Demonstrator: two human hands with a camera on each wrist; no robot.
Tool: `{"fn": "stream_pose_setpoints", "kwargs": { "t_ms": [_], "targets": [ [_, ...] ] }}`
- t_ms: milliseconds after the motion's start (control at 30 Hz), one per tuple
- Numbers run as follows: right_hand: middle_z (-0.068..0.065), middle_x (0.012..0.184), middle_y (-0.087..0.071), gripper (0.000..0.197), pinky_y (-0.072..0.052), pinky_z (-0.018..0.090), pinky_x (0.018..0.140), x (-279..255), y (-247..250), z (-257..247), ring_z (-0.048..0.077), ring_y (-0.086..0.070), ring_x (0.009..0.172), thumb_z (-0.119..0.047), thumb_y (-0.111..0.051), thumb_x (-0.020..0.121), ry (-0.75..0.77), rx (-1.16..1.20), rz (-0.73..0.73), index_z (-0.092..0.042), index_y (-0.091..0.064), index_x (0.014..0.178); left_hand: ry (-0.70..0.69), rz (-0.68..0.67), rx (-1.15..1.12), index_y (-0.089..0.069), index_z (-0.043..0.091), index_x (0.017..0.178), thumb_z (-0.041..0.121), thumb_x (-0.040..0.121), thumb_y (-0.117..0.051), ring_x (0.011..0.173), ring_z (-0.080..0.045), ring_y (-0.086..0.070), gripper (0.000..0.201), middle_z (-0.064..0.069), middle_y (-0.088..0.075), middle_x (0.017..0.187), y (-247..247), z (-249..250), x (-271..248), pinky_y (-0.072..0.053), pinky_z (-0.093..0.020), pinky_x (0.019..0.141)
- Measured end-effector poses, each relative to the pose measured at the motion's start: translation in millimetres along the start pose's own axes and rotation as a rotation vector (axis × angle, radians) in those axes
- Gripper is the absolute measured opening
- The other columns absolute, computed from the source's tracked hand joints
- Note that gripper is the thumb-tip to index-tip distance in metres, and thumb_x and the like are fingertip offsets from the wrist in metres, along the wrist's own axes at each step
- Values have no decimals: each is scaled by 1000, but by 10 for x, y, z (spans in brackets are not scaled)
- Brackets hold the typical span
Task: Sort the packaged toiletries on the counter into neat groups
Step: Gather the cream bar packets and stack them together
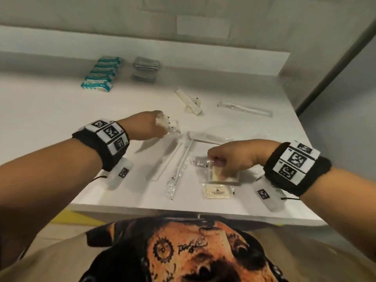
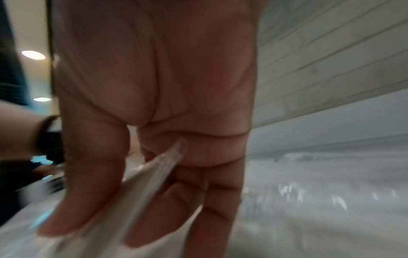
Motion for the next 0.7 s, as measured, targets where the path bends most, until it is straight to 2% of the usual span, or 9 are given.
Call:
{"fn": "stream_pose_setpoints", "kwargs": {
  "t_ms": [33, 100, 200, 267, 333, 400, 533, 633, 700],
  "targets": [
    [-8, 83, -51, 32, -44, 33, 68, -17, -113, -11, 14, -49, 76, -23, -72, 78, -1, -61, -19, -21, -50, 102, 2, 32, -59, -50, 21, 95, 36, 75, -65, 86, -22, -64, 30, -3, -67, 94, -6, 78, 27, -52, -37, 83],
    [-8, 89, -52, 41, -47, 37, 73, -23, -280, -18, 17, -52, 83, -28, -74, 76, -5, -135, 0, -25, -46, 106, -16, 59, -110, -50, 18, 100, 18, 80, -61, 86, -22, -64, 24, 0, -65, 95, -43, 211, 131, -51, -34, 78],
    [-14, 90, -47, 55, -45, 34, 70, -50, -363, 6, 15, -51, 83, -41, -78, 72, -4, -125, 57, -27, -41, 110, -62, 106, 33, -58, 17, 114, 18, 90, -50, 95, -19, -55, 25, 4, -54, 111, -88, 428, 269, -38, -25, 81],
    [-13, 97, -41, 63, -39, 29, 64, -71, -377, 3, 14, -48, 86, -45, -81, 68, 15, -166, 101, -26, -41, 114, -75, 131, 72, -60, 16, 115, 19, 92, -47, 107, -20, -54, 27, 2, -55, 118, -116, 536, 374, -35, -25, 84],
    [-9, 98, -37, 51, -33, 27, 58, -77, -377, -19, 14, -44, 84, -43, -79, 70, 60, -273, 179, -26, -40, 99, -75, 160, 78, -61, 15, 110, 17, 90, -46, 110, -24, -55, 25, -3, -58, 119, -126, 581, 519, -37, -26, 84],
    [-6, 99, -41, 43, -34, 27, 59, -61, -372, -33, 15, -44, 84, -35, -75, 75, 69, -291, 215, -26, -38, 94, -59, 154, 80, -58, 15, 116, 15, 88, -47, 114, -27, -53, 31, -8, -55, 126, -130, 577, 638, -40, -30, 90],
    [0, 117, -56, 48, -42, 30, 75, -12, -241, 36, 19, -54, 97, -28, -72, 80, 59, -221, 162, -19, -50, 121, 12, 136, 133, -43, 20, 139, 11, 90, -45, 132, -24, -42, 49, -4, -35, 150, -58, 588, 896, -34, -33, 107],
    [2, 102, -59, 32, -50, 34, 76, 48, -18, 69, 23, -59, 92, -30, -68, 79, 83, -201, 203, -15, -59, 106, 33, 50, 224, -22, 22, 151, 10, 94, -41, 144, -20, -27, 61, 0, -17, 160, -50, 614, 1015, -25, -33, 116],
    [-1, 88, -61, 23, -48, 33, 67, 64, 248, 150, 19, -58, 79, -29, -70, 78, 55, -57, 274, -17, -59, 95, 21, -14, 292, -11, 23, 153, 7, 94, -39, 147, -19, -19, 67, 2, -9, 161, -53, 621, 1087, -19, -33, 118]
  ]
}}
Point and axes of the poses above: each hand's wrist, its own x-axis towards the middle knuckle, its own y-axis out of the back of the hand, z = x × y, the point moved 3 cm from there along x, towards the middle knuckle
